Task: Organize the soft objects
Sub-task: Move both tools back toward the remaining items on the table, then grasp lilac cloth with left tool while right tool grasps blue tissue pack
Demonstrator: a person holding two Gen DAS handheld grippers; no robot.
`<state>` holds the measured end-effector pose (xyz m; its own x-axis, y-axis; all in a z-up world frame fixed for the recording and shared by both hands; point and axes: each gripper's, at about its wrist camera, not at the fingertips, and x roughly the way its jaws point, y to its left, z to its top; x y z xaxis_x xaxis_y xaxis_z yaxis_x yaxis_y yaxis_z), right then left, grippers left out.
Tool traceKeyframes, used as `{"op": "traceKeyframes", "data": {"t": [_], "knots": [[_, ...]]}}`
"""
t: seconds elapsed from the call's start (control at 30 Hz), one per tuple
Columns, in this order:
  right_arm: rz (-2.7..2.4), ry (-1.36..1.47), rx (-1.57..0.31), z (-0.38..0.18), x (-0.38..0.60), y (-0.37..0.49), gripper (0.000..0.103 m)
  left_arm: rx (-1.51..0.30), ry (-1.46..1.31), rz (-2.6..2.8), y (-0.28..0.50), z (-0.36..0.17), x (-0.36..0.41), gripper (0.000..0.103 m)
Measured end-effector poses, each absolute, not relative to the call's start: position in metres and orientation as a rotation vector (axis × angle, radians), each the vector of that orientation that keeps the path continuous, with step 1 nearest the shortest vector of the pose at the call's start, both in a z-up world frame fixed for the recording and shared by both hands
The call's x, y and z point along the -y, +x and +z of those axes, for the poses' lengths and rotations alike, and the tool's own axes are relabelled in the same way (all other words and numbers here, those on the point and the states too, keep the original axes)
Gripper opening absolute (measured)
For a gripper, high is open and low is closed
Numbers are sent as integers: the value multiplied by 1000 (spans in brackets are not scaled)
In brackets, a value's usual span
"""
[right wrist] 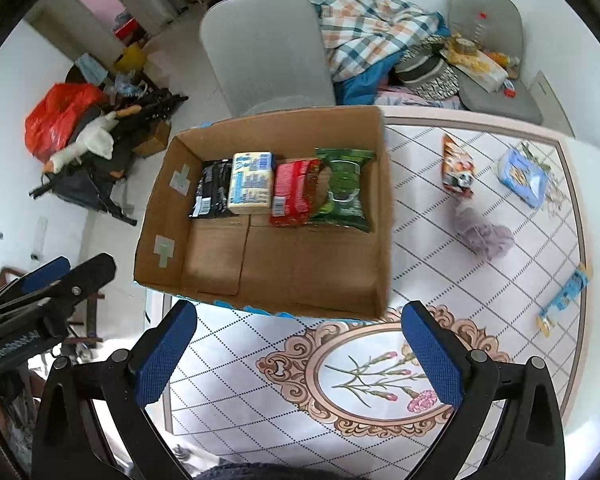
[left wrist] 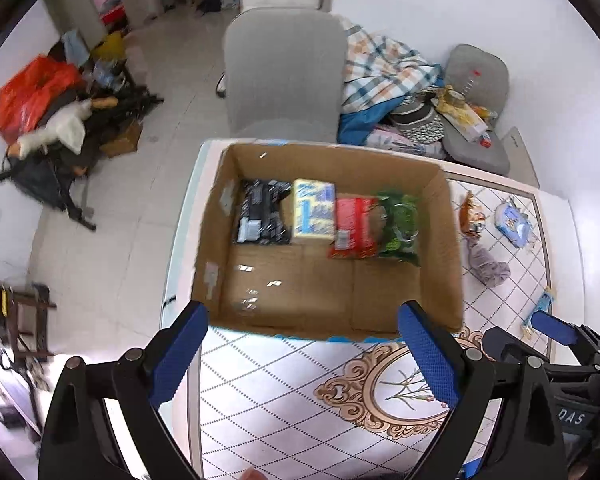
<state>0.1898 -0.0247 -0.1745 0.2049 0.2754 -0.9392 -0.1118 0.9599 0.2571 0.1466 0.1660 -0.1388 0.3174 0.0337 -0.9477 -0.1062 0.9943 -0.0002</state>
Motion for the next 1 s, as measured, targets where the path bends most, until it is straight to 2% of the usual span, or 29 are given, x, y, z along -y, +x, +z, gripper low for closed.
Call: {"op": "traceKeyframes", "data": {"t": [0.2, 0.37, 0.6, 0.67, 0.7, 0.73, 1.0], "knots": [[141, 244, -1338, -177, 117, 191, 103, -1216, 115, -36, 178, -135, -68, 97], [-13, 341, -1350, -188, 216, 191, 103, -1316, 192, -180, 211, -170, 21, 97], [-110, 360, -1395, -219, 314, 203, 103, -1583, -97, -252, 263, -262, 90, 97], [-102, 347, -1414, -228, 333, 213, 103, -1626, -198, -227, 272, -287, 99, 95], [-89, 335, -1418, -232, 339, 219, 103, -1647, -242, -208, 277, -298, 101, 88], [-77, 323, -1421, -236, 343, 225, 103, -1676, -301, -189, 282, -313, 104, 86], [17, 121, -1470, -267, 361, 289, 103, -1783, -447, -66, 303, -390, 119, 85]]}}
